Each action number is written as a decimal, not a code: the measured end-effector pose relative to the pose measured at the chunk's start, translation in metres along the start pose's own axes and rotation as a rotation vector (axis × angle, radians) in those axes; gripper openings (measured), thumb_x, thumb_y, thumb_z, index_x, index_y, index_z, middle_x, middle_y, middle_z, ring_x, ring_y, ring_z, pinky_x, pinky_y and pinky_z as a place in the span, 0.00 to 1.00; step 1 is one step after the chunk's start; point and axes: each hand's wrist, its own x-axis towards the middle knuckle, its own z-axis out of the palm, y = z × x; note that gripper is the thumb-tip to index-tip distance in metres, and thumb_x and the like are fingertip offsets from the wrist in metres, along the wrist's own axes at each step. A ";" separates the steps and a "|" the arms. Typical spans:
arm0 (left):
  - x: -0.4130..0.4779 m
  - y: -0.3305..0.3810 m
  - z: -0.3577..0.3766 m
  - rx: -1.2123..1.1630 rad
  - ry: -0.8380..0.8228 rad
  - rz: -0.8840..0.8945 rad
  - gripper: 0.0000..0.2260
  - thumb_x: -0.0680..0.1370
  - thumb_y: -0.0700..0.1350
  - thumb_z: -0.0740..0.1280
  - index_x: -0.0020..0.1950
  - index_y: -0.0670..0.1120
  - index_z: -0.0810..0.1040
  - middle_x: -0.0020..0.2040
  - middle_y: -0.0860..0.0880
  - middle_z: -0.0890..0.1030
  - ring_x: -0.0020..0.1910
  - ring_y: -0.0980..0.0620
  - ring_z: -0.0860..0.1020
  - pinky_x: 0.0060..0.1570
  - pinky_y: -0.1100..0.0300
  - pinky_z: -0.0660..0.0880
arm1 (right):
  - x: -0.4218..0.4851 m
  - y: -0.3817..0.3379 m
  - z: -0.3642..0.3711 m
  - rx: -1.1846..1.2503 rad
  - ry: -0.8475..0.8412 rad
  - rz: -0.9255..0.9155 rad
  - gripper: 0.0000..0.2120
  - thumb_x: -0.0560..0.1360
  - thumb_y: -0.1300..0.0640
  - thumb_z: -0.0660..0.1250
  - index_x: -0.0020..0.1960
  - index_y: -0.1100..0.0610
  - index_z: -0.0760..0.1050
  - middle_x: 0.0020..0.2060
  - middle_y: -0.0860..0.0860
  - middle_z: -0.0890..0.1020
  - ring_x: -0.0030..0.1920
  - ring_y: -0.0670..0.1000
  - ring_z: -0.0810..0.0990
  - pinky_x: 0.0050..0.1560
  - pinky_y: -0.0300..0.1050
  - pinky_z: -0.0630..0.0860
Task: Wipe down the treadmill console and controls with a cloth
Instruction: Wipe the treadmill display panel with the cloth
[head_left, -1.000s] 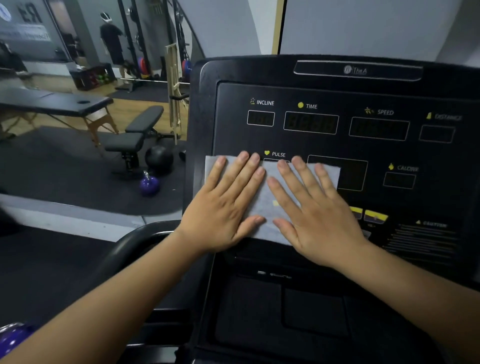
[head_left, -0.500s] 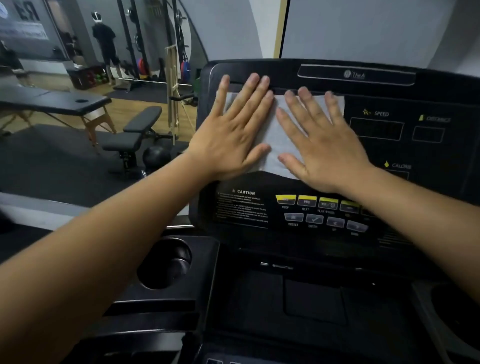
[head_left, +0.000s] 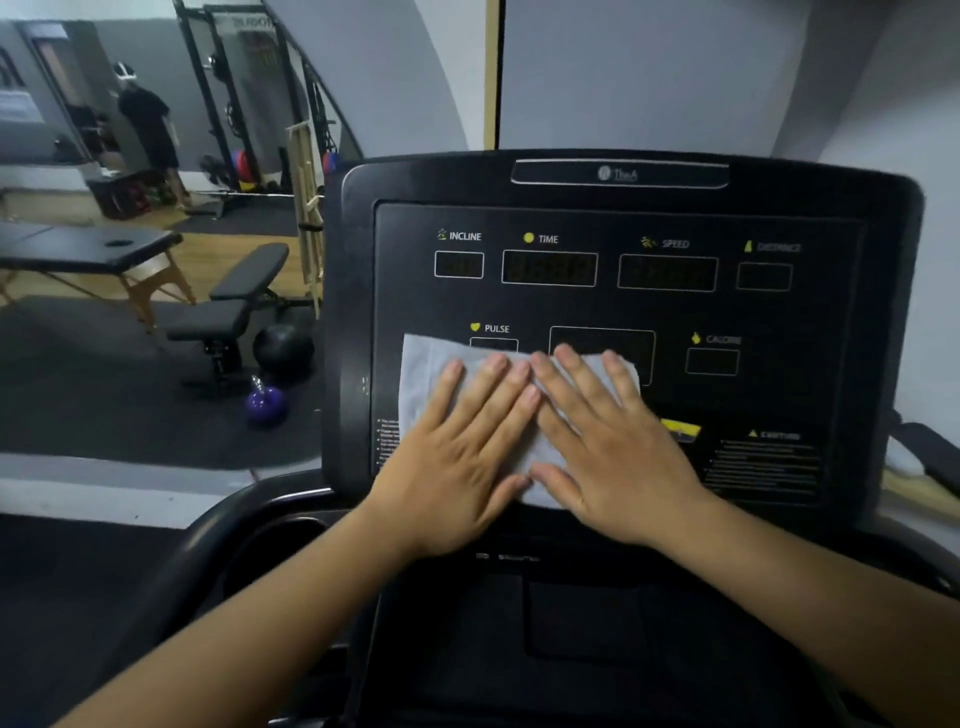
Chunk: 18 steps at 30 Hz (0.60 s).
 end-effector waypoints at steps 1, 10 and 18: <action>-0.001 0.005 0.001 -0.002 -0.011 0.010 0.34 0.82 0.58 0.57 0.80 0.39 0.51 0.81 0.40 0.51 0.80 0.40 0.48 0.75 0.36 0.52 | -0.008 0.000 0.002 -0.003 -0.011 -0.006 0.33 0.78 0.40 0.57 0.73 0.64 0.65 0.78 0.59 0.53 0.79 0.59 0.50 0.76 0.65 0.49; 0.100 -0.033 -0.023 0.023 0.093 -0.032 0.38 0.80 0.64 0.55 0.80 0.40 0.52 0.81 0.42 0.54 0.80 0.42 0.50 0.76 0.39 0.50 | 0.043 0.101 -0.026 -0.098 -0.005 0.012 0.37 0.78 0.37 0.51 0.78 0.59 0.54 0.79 0.57 0.51 0.79 0.59 0.49 0.75 0.65 0.48; 0.109 -0.008 -0.018 -0.036 0.139 -0.131 0.37 0.80 0.60 0.58 0.79 0.36 0.53 0.80 0.39 0.53 0.80 0.39 0.48 0.76 0.38 0.48 | 0.028 0.094 -0.027 -0.056 0.004 0.184 0.36 0.79 0.39 0.49 0.80 0.57 0.46 0.79 0.56 0.47 0.79 0.58 0.44 0.76 0.65 0.45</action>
